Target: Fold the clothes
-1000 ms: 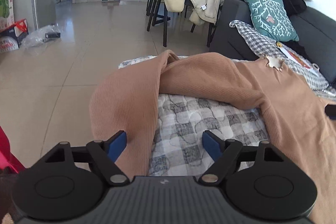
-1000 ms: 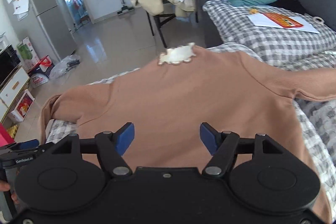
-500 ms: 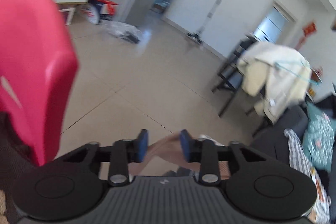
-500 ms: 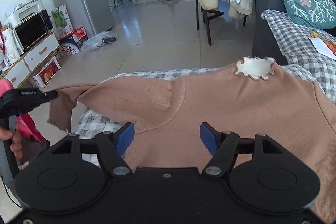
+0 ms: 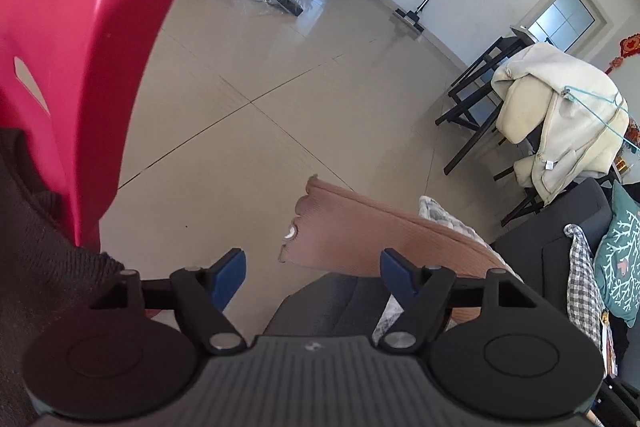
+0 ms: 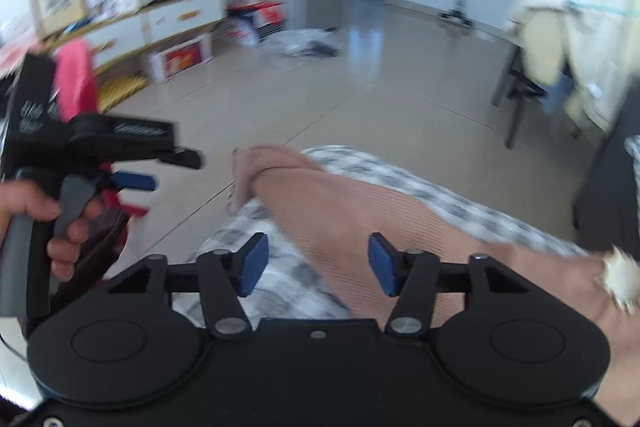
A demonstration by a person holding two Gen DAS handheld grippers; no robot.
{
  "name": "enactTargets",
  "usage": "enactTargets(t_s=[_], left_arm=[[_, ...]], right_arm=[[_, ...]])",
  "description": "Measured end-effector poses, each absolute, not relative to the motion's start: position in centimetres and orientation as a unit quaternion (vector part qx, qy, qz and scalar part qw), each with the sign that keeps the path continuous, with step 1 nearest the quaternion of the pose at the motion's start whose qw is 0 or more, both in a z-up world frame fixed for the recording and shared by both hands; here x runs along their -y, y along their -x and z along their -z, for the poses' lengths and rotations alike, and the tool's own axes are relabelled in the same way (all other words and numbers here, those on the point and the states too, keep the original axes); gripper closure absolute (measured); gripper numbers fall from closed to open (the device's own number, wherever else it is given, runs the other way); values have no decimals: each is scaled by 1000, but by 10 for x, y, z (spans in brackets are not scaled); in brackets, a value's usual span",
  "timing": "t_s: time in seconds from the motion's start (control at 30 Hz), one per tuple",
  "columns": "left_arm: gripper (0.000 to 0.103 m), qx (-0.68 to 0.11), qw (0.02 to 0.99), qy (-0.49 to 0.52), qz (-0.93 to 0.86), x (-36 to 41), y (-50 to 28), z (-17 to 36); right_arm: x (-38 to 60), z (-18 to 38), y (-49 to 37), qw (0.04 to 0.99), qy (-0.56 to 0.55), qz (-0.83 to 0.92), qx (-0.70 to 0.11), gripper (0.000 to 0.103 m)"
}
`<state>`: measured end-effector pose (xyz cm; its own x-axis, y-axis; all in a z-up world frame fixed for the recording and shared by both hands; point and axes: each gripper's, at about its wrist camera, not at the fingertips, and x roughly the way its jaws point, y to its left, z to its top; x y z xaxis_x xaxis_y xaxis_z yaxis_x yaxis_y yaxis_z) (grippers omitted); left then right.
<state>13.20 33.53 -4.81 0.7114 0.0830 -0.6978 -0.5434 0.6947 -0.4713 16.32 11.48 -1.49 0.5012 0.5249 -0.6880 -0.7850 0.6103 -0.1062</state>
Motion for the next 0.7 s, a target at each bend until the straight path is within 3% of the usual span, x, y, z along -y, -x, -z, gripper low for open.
enactTargets(t_s=[0.17, 0.23, 0.3, 0.57, 0.7], left_arm=[[29, -340, 868, 320, -169, -328, -132, 45], [29, -343, 869, 313, -172, -328, -131, 46], [28, -340, 870, 308, -177, -329, -129, 44], [27, -323, 880, 304, -170, -326, -128, 37], [27, -308, 899, 279, -135, -315, -131, 32]], right_arm=[[-139, 38, -167, 839, 283, -375, -275, 68], [-140, 37, -169, 837, 293, -372, -275, 91], [-136, 27, -173, 828, 271, -391, -297, 96], [-51, -38, -237, 819, -29, -428, -380, 96], [-28, -40, -279, 838, -78, -349, -413, 96]])
